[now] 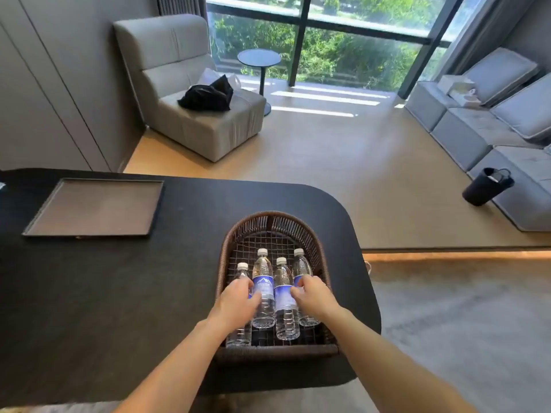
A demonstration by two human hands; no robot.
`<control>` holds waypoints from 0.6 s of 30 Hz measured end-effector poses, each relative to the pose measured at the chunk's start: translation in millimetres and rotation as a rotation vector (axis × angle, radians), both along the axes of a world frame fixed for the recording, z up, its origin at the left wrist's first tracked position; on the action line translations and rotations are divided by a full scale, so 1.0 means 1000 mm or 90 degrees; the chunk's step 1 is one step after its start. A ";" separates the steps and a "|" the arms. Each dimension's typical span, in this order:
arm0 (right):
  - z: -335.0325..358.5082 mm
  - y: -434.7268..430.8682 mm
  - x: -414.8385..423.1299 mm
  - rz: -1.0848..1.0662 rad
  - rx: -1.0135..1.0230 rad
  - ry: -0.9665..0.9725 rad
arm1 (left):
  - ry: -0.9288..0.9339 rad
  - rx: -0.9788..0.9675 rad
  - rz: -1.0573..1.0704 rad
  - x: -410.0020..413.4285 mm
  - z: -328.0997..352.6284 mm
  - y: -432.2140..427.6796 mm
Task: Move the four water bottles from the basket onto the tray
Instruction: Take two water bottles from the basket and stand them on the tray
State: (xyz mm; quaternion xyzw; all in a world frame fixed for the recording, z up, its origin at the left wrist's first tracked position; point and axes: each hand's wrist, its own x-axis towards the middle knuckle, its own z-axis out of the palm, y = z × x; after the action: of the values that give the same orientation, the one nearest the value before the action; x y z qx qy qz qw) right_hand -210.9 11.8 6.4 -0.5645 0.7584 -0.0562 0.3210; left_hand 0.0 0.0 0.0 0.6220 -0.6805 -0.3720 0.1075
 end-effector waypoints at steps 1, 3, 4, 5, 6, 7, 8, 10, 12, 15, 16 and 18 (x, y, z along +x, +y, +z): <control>-0.004 -0.010 0.001 -0.017 0.006 0.004 | -0.007 0.015 -0.014 -0.001 -0.008 -0.014; -0.007 -0.028 0.000 -0.054 0.022 0.017 | -0.008 0.041 -0.053 -0.006 -0.018 -0.035; -0.007 -0.036 0.000 -0.070 0.022 0.020 | 0.015 0.056 -0.075 -0.009 -0.020 -0.043; -0.011 -0.045 -0.001 -0.082 0.023 0.022 | 0.033 0.059 -0.102 -0.015 -0.026 -0.052; -0.015 -0.054 -0.002 -0.091 0.024 0.022 | 0.042 0.056 -0.120 -0.020 -0.029 -0.060; -0.020 -0.064 -0.003 -0.102 0.029 0.020 | 0.040 0.048 -0.122 -0.025 -0.034 -0.069; -0.023 -0.073 -0.004 -0.112 0.036 0.012 | 0.033 0.046 -0.115 -0.031 -0.036 -0.077; -0.032 -0.088 -0.006 -0.129 0.052 0.002 | 0.007 0.054 -0.082 -0.039 -0.044 -0.094; -0.042 -0.098 -0.007 -0.135 0.063 -0.001 | -0.026 0.081 -0.060 -0.045 -0.054 -0.106; -0.052 -0.108 -0.007 -0.131 0.077 0.037 | -0.062 0.144 -0.043 -0.049 -0.066 -0.121; -0.055 -0.111 -0.006 -0.127 0.083 0.053 | -0.068 0.158 -0.041 -0.050 -0.068 -0.125; -0.058 -0.117 -0.004 -0.112 0.087 0.086 | -0.079 0.177 -0.035 -0.052 -0.071 -0.134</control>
State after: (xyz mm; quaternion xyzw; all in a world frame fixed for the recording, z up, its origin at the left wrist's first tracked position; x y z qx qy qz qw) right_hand -215.3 -105.5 -52.1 -0.4749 0.8272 0.0057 0.3003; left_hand -51.5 -133.7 -71.0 0.6337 -0.6449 -0.4259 -0.0323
